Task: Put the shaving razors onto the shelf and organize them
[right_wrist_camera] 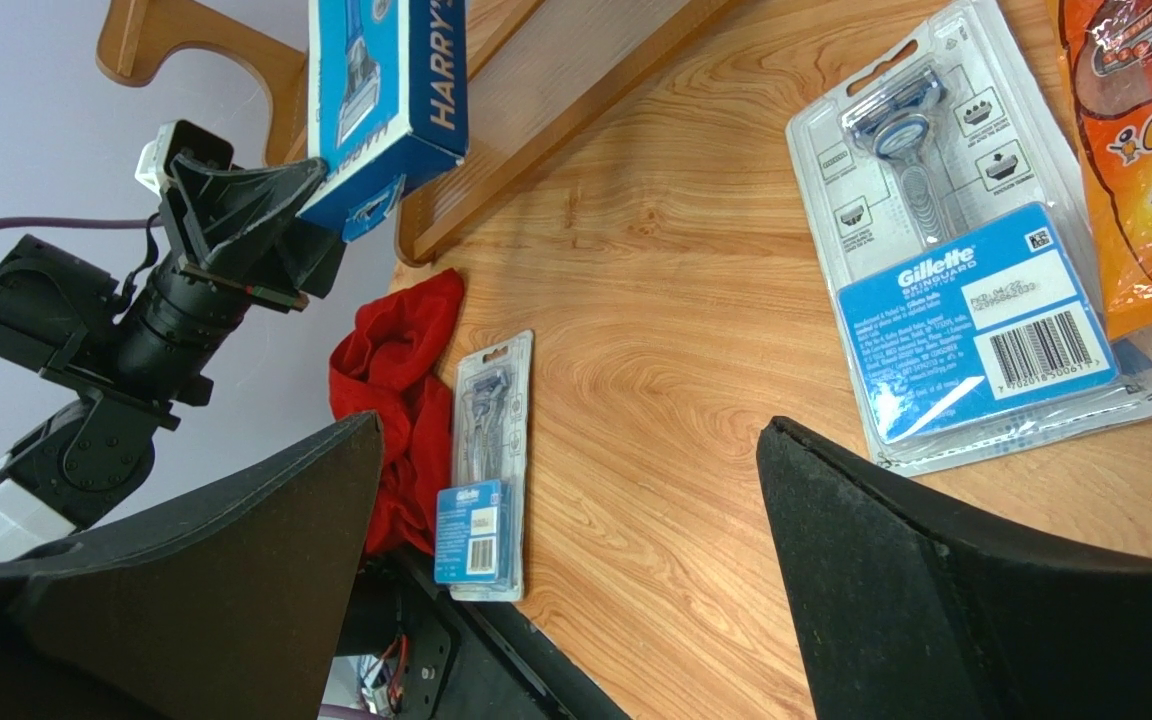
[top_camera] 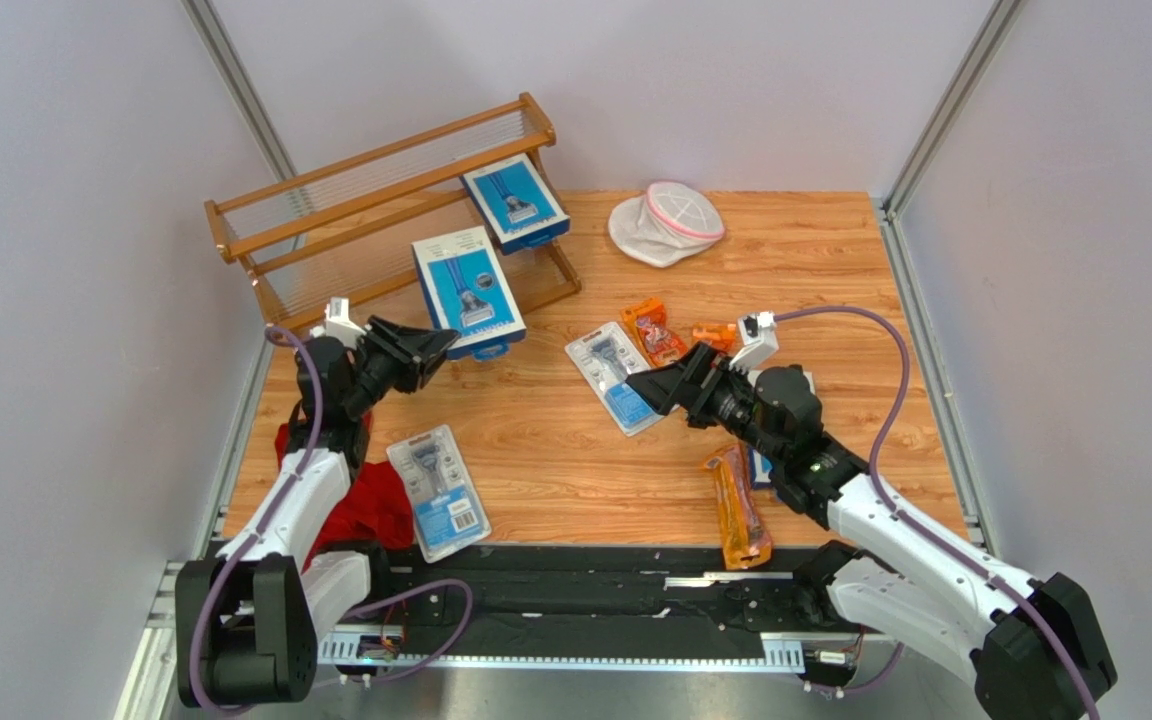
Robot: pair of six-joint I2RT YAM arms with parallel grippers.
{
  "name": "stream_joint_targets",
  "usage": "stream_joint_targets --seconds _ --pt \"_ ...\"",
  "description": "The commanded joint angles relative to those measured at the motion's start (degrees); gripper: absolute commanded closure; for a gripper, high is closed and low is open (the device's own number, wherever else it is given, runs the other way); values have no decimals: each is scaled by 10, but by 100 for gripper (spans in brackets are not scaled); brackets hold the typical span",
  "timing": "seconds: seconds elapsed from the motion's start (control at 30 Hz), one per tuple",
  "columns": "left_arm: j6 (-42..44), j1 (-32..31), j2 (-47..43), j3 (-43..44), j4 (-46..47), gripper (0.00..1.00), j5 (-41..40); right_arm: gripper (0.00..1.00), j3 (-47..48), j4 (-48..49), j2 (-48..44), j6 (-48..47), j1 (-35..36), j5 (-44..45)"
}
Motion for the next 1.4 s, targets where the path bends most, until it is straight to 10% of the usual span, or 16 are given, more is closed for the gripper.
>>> stream_joint_targets --seconds 0.0,0.9,1.37 --pt "-3 10 10 45 78 100 12 0 9 17 4 -12 -2 -4" --pt "-26 19 179 148 137 100 7 25 240 260 375 86 52 -190" --pt "-1 42 203 175 95 99 16 67 419 312 565 151 78 -233"
